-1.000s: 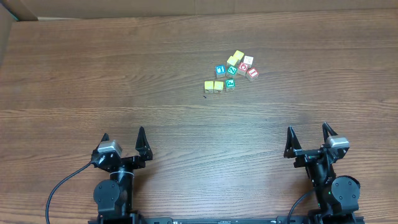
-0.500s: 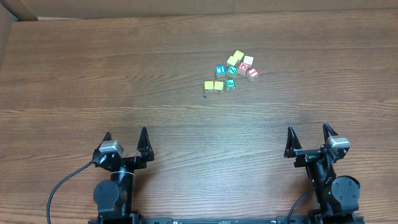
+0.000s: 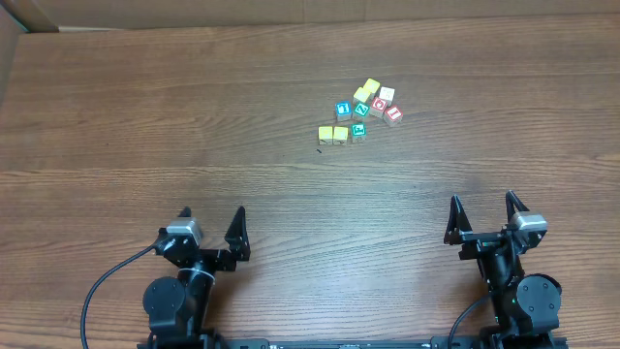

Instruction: Flip 4 blocks

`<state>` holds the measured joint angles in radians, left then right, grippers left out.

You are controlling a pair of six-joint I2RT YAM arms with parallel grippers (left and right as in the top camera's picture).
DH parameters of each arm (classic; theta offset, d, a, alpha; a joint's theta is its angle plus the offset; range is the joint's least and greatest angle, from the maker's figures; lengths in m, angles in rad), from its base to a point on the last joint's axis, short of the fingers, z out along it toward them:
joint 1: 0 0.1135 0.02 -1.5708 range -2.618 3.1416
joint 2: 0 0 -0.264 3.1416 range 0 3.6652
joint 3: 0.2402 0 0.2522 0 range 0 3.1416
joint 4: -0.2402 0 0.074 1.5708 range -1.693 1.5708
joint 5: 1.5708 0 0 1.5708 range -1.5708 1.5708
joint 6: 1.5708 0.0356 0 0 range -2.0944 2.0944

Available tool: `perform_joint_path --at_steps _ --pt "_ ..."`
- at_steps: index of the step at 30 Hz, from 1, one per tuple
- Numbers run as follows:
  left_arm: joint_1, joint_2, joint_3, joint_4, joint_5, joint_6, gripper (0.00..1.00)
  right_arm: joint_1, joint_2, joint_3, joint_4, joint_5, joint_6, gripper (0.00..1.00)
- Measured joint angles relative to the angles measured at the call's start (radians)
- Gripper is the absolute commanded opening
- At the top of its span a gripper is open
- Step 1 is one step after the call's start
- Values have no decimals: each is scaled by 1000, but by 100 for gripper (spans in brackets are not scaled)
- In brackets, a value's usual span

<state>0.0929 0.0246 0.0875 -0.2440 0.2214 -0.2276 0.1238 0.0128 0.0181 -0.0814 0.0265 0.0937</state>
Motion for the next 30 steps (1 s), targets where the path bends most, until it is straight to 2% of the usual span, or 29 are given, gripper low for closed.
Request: perform_joint_path --at_steps 7,15,20,26,30 --pt "0 91 278 -251 37 49 100 0 1 51 -129 -17 11 100" --pt "0 440 717 -478 56 91 100 0 122 370 -223 -24 42 100" --pt "0 723 1050 -666 96 105 100 0 333 603 -376 -51 60 100" --pt "0 1026 1439 -935 114 158 100 0 732 1054 -821 -82 60 100" --pt "0 1179 1564 -1020 120 175 100 0 992 1320 -1081 -92 60 100"
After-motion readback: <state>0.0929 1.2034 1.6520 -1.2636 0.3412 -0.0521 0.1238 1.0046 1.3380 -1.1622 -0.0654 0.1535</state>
